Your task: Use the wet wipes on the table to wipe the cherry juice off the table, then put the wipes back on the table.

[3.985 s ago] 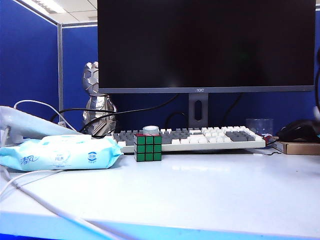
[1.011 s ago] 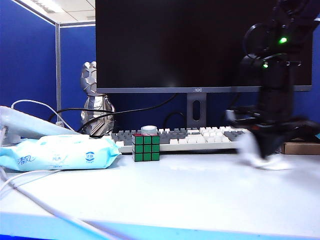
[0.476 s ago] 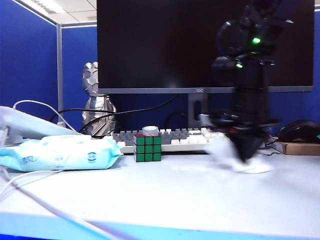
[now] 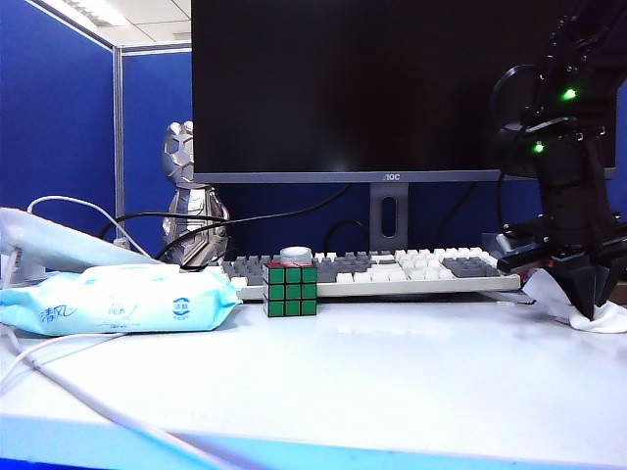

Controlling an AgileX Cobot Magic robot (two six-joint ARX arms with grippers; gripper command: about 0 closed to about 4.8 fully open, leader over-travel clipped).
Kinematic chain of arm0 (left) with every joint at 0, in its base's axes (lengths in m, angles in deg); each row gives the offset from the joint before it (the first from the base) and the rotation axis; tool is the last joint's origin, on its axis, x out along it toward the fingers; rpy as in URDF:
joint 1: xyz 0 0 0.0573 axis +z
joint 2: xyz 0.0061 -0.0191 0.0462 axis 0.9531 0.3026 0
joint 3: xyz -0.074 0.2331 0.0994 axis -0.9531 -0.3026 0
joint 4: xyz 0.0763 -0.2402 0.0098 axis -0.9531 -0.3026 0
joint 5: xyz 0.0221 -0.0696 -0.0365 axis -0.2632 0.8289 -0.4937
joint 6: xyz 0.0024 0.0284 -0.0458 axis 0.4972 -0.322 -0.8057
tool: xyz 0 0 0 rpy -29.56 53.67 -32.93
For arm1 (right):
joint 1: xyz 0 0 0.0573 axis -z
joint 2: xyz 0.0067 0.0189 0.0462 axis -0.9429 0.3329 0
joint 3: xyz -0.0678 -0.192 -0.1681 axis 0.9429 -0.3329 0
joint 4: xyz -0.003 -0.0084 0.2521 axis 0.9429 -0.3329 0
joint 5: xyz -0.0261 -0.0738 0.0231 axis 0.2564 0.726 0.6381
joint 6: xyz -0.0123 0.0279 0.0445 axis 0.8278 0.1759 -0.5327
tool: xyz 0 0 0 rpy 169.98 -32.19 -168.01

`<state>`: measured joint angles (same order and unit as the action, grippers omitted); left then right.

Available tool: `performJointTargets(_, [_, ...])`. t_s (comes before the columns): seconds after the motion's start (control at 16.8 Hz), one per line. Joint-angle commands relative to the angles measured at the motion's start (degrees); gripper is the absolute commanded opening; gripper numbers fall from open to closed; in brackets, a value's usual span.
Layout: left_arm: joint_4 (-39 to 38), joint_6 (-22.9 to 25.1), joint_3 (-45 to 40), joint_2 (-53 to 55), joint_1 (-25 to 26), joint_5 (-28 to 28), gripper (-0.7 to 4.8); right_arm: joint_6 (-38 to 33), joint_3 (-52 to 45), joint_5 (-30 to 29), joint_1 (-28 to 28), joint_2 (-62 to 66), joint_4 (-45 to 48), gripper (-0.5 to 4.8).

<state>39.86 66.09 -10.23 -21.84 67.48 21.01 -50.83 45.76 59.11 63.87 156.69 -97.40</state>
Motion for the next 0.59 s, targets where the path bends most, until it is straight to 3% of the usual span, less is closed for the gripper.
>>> performJointTargets(0.06, [-0.76, 0.00, -0.04, -0.17, 0.09, -0.13, 0.23, 2.08, -1.81, -15.19, -4.04, 2.60, -4.72, -0.01])
performJointTargets(0.3, [-0.76, 0.00, -0.04, -0.20, 0.09, -0.17, 0.23, 8.50, -1.81, -24.70, -13.31, 2.60, -6.19, -0.01])
performJointTargets(0.42, [-0.76, 0.00, -0.04, -0.17, 0.09, -0.15, 0.23, 8.48, -1.81, -24.44, -17.92, 2.58, -8.39, -0.01])
performJointTargets(0.54, [-0.76, -0.02, -0.04, -0.17, 0.09, -0.15, 0.23, 7.50, -1.84, -23.39, -18.69, 2.58, -12.61, -0.01])
performJointTargets(0.59, [-0.76, -0.02, -0.04, -0.17, 0.09, -0.17, 0.23, 6.69, -1.84, -18.75, -18.45, 2.54, -14.58, -0.01])
